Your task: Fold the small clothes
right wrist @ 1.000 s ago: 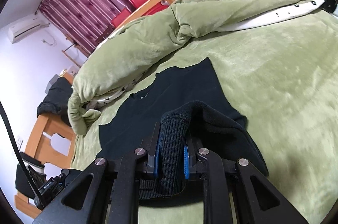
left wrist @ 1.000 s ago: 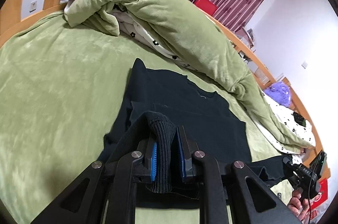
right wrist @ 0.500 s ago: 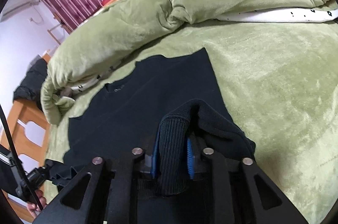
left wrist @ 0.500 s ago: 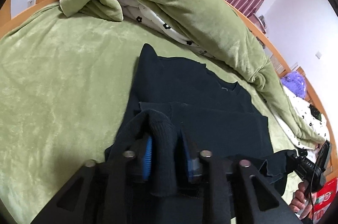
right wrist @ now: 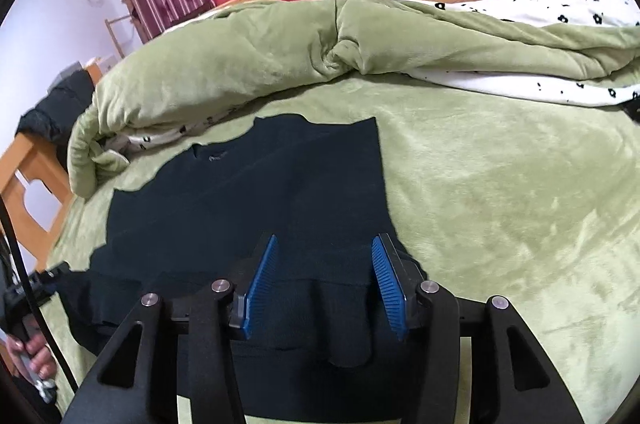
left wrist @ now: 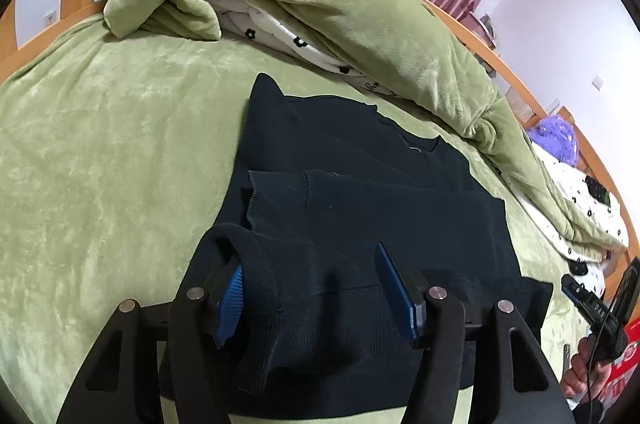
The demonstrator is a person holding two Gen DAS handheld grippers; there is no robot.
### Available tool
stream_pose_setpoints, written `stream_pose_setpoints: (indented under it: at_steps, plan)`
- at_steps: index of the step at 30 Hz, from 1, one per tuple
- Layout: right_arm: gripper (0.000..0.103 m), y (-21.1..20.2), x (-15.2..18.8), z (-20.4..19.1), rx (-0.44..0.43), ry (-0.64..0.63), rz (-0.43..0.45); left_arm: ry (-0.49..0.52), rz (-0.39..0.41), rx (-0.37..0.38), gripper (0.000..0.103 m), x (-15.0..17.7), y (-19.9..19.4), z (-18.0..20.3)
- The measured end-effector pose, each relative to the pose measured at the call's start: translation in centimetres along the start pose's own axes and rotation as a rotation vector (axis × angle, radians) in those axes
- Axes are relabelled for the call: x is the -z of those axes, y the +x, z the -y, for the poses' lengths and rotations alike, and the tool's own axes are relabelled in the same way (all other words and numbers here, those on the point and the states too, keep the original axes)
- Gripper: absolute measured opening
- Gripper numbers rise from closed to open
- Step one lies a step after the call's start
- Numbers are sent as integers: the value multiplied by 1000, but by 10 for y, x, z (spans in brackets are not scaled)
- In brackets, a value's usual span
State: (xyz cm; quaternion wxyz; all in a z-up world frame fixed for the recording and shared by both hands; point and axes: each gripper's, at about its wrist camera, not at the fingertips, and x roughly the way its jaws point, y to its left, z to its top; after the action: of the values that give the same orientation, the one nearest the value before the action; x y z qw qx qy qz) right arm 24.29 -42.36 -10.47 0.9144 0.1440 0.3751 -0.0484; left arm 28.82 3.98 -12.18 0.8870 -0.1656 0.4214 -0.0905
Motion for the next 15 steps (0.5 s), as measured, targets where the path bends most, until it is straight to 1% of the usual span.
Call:
stream_pose_setpoints:
  at_steps: [3,9,15]
  plan:
    - [49,-4,3,6,1,-4,-18,30,6,-18,62,6,-6,3]
    - [49,-7,21,7,18,-40,-57,35,7,-43,64,18,-21,-4]
    - [49,-23,43,-3,12,-50,-54,-2,3,-65,64,45,-38,-22]
